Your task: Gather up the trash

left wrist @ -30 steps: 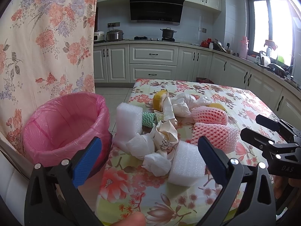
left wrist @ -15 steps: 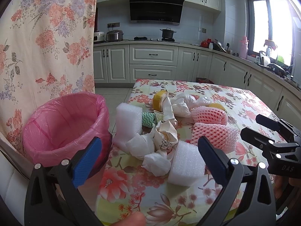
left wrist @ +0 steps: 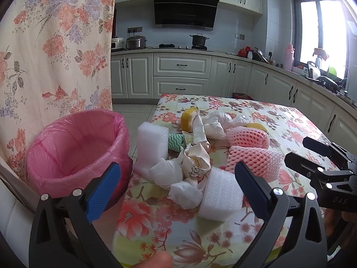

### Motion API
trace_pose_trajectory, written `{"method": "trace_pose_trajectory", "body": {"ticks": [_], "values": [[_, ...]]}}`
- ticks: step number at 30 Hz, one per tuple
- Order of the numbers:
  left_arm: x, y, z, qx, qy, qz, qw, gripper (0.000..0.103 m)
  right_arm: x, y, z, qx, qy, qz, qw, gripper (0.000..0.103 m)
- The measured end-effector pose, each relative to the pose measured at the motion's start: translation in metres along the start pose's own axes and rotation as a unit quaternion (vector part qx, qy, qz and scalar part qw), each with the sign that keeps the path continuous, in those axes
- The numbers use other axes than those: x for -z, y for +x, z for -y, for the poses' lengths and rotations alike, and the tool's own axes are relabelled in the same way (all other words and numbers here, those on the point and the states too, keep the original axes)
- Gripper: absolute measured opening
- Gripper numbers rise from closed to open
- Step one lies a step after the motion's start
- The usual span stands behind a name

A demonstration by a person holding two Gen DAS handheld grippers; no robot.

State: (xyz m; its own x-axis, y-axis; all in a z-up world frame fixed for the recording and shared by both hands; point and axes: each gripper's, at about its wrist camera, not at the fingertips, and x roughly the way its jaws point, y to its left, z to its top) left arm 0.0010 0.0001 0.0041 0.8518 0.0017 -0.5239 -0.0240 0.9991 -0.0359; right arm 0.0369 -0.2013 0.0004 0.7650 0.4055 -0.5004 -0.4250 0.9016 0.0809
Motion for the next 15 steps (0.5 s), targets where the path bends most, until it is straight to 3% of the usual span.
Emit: {"method": "trace_pose_trajectory", "body": {"ticks": [15], "values": [[0.0005, 0.0004, -0.0004, 0.000, -0.001, -0.001, 1.0000, 0.099, 0.0021, 0.0013, 0.0006, 0.003, -0.001, -0.004, 1.000, 0.085]]}}
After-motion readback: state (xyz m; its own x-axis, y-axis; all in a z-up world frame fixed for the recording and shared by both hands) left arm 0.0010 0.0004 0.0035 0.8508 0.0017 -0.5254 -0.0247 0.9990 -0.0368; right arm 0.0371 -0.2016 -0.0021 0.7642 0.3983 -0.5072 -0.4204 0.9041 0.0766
